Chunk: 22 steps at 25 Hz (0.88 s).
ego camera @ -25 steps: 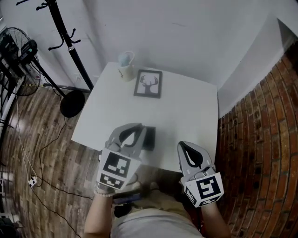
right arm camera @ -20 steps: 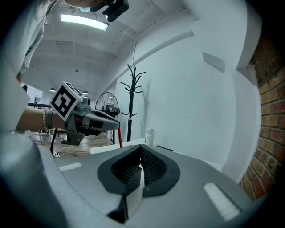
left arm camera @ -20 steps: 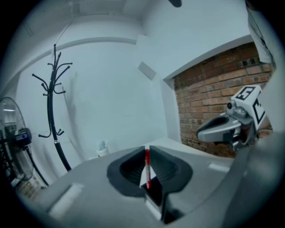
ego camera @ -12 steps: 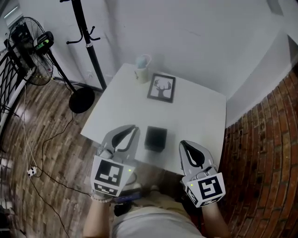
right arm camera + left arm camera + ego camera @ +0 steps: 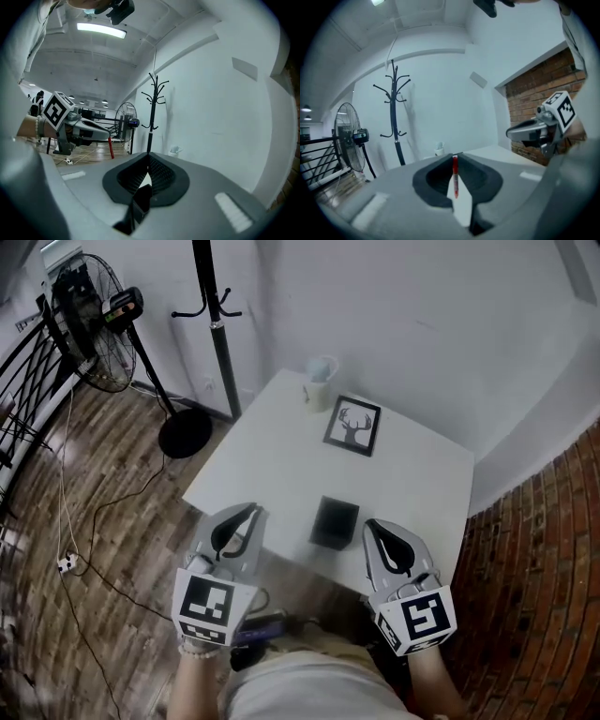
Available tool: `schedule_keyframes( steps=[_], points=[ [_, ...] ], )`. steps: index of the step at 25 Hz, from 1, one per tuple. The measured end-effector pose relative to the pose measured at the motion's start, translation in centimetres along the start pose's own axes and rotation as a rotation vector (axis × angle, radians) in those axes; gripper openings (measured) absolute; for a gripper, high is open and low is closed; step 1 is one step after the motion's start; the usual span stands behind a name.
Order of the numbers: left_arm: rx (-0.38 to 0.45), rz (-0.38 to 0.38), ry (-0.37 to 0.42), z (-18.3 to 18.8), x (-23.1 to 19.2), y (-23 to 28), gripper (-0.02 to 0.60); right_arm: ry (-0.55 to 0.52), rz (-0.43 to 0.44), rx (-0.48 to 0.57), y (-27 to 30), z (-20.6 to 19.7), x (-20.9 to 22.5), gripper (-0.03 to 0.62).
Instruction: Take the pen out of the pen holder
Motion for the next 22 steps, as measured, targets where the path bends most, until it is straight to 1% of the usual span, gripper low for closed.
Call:
schedule_keyframes(
  steps=[10,16,22],
  points=[
    [0.000,0.121,-0.023,-1.7,-3.3,-4.2,0.023,-0.013,0.031,0.020,1.3,0.9,-0.8,0.003],
    [0.001,0.154,-0.031,-2.4,-4.2,-5.4,0.023,-0.021,0.061,0.016,2.3,0.9,-1.7,0.003],
    [0.003,0.159,-0.037,-2.7,-4.6,-5.5,0.023,-0.029,0.080,0.006,2.9,0.6,-2.4,0.003]
  ],
)
Point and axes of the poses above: the fingertips, and each gripper's own axes: y forward along the fingers, x to its right, z out of its top, the point moved 2 cm from there along -y, backward along the fingers, and after that the axes turned 7 degrees about -y, right-handed, at the moved point
